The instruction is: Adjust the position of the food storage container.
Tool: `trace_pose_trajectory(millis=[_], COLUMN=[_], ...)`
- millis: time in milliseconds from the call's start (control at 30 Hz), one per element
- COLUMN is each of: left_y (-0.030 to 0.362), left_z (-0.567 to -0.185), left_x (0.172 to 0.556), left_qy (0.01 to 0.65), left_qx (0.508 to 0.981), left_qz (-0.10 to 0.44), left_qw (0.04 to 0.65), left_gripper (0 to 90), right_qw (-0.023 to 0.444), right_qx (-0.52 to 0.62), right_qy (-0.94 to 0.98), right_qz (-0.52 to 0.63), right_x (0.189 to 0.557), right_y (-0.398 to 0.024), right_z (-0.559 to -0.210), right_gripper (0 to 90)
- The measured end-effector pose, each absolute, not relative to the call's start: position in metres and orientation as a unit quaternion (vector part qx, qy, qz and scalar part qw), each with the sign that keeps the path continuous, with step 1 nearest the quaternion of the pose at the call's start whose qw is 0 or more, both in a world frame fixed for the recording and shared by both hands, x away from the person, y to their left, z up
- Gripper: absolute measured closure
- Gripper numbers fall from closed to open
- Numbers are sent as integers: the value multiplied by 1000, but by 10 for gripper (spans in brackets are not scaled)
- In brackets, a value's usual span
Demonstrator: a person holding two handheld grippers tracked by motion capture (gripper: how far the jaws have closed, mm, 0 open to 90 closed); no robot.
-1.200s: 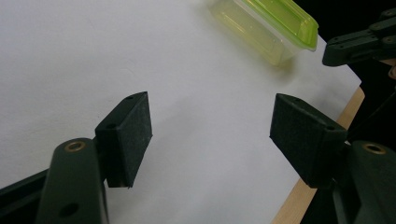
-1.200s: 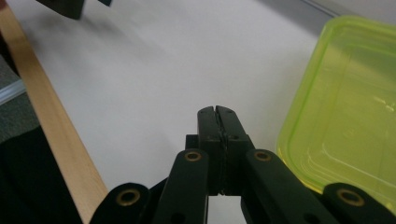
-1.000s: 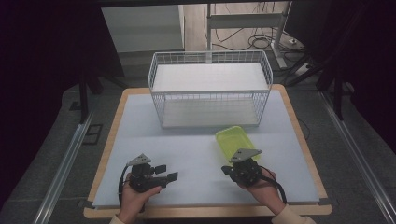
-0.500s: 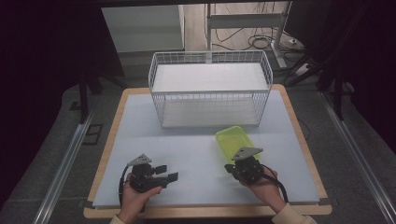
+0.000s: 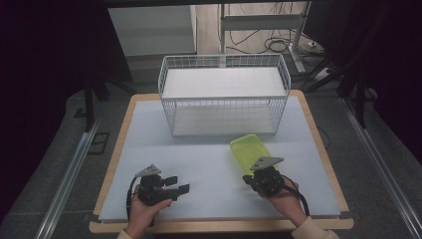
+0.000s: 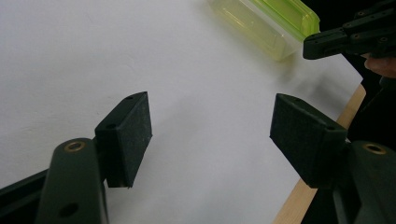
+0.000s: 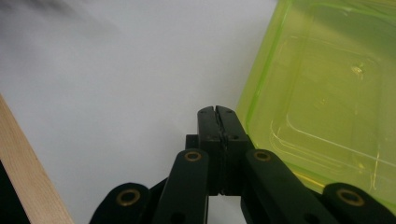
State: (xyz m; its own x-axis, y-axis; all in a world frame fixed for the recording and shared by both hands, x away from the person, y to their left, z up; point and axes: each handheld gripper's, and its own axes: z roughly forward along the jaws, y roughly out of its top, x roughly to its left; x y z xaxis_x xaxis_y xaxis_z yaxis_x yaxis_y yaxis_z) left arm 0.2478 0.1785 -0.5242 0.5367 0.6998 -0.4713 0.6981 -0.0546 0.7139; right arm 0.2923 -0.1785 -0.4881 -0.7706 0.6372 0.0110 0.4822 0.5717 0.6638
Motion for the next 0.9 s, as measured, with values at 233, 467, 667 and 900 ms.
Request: trace_pose_trajectory(millis=[233,467,667,900], left_y=[179,179,179,179], left_z=[-524,-524,-525,-525], left_x=[248,248,248,248], left_qy=[482,481,481,481], left_qx=[726,727,727,728], left_qz=[1,1,1,1], left_qw=[491,490,490,489], left_gripper=[293,293,293,293], right_qw=[117,121,124,131], right_qx=[325,335,345,359], right_qy=[877,873,869,861], right_qz=[334,333,333,335], right_x=[292,294,295,300], right_y=[-189,-199,-210,-223], right_z=[-489,-488,-487,-485], right_gripper=[900,900,900,900])
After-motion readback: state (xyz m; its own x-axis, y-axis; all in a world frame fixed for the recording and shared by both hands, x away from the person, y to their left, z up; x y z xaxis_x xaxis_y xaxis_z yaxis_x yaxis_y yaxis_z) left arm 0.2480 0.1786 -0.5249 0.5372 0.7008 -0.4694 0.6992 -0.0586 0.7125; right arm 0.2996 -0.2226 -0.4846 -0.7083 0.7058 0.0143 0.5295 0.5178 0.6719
